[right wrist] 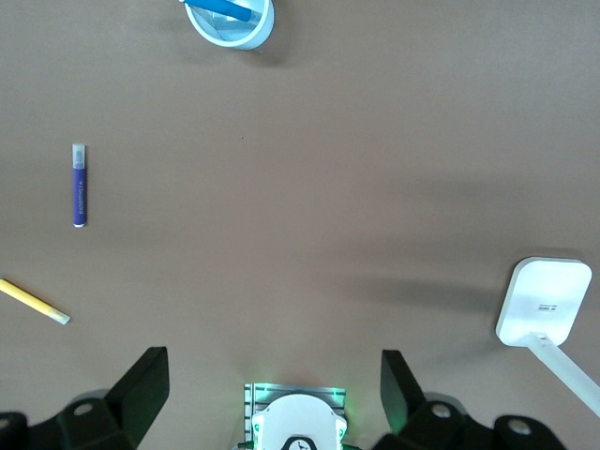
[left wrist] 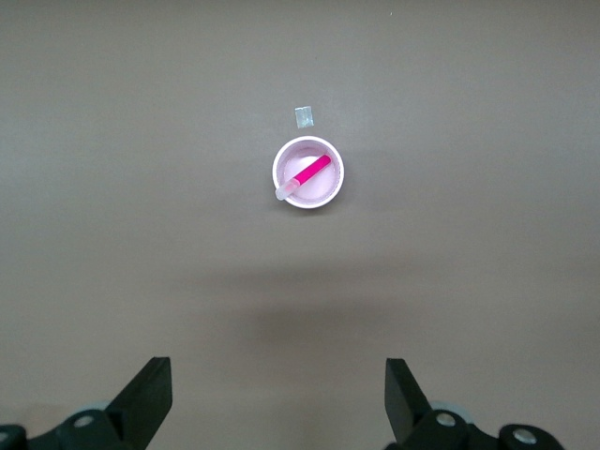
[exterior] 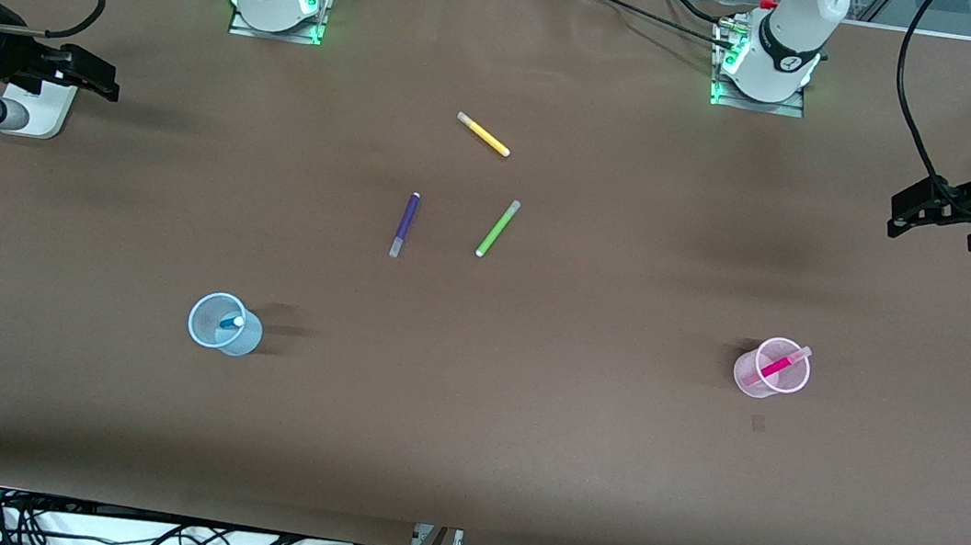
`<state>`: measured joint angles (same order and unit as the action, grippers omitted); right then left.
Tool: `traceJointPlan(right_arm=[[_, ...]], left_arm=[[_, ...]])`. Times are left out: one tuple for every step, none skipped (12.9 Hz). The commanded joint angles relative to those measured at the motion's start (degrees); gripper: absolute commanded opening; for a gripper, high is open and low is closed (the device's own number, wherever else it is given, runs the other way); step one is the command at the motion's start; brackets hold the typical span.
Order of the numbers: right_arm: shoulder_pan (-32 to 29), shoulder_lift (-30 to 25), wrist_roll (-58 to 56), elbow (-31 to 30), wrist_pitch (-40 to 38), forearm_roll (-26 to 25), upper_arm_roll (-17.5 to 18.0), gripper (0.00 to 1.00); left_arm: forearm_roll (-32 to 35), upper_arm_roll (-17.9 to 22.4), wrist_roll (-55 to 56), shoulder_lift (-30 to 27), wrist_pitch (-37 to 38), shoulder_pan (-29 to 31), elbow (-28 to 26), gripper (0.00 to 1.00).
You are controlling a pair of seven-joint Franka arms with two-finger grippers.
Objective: Place pink and blue markers in matching cups
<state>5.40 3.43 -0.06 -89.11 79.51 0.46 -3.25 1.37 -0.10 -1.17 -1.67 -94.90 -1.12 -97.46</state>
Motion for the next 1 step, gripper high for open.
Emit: traceJointPlan(right_arm=[[-0.5, 0.5, 0.2, 1.4, -0.3, -0.7, 0.5, 1.00]], left_arm=[[-1.2, 0.2, 0.2, 0.7, 1.2, -0.3, 1.6, 1.00]])
